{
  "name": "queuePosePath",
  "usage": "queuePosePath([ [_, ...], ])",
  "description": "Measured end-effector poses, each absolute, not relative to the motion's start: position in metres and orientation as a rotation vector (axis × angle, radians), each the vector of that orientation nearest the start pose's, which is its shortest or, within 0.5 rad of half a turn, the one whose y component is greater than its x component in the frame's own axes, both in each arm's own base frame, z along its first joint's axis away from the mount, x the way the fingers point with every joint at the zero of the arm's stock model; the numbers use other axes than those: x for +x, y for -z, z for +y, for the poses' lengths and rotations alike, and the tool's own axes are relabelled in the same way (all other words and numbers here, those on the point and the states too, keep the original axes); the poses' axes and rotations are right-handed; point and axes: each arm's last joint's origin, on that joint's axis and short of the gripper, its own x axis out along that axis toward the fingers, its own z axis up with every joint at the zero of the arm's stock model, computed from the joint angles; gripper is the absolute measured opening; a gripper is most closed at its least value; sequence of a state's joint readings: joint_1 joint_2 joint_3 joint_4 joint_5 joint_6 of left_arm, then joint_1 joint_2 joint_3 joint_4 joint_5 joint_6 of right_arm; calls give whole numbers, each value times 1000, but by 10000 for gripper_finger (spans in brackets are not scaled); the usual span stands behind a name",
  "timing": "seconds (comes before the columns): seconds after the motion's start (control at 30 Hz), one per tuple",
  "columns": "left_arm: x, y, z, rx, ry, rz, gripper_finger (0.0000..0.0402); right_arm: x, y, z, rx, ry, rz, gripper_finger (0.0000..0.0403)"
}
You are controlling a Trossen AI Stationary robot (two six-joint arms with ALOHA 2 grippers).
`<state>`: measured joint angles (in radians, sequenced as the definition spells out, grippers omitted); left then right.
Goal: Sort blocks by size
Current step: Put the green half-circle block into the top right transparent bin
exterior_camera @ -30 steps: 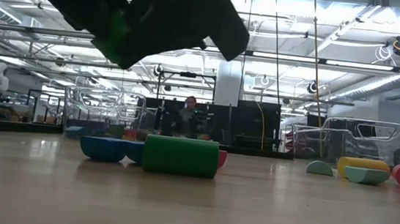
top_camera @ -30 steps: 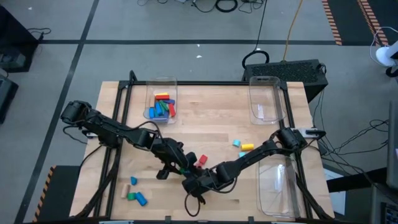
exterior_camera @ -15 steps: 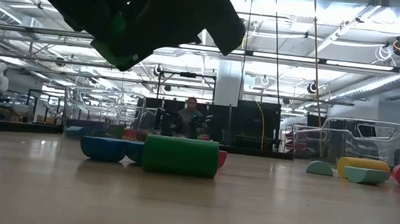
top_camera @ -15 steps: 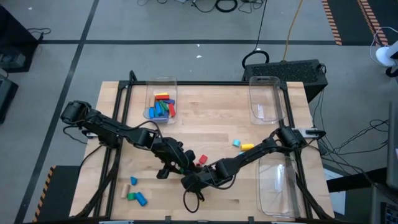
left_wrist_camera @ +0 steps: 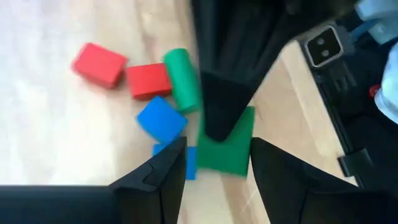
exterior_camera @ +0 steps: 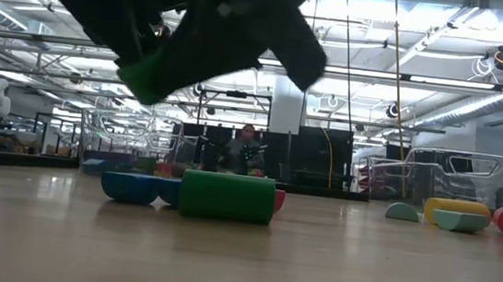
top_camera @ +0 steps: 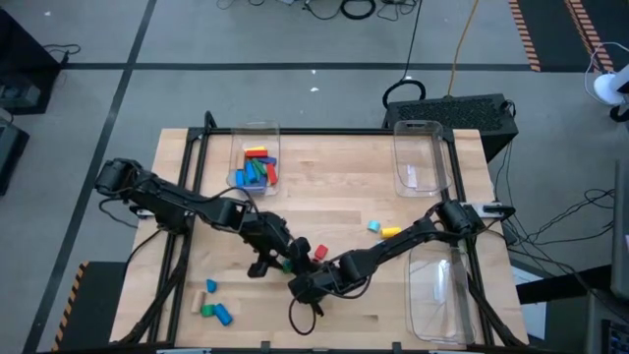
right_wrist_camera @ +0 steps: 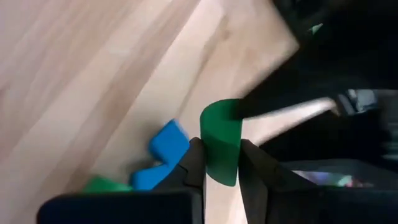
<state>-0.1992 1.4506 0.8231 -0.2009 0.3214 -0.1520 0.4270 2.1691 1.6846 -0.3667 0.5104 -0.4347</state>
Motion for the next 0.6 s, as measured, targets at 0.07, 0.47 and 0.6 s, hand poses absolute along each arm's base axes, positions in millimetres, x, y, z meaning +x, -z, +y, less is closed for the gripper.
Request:
queuePosePath([
  [0.07,274,-202,-59,-193,388,901,175,436,-188,185,-787,-108,791,43],
  [0.47,234,-236,-26,-149,33,900,175,415,-200,167,-759,99,975,44],
  [0.6,224,-238,-29,-141,39,872,176,402,-215,153,-694,164,1053,44],
])
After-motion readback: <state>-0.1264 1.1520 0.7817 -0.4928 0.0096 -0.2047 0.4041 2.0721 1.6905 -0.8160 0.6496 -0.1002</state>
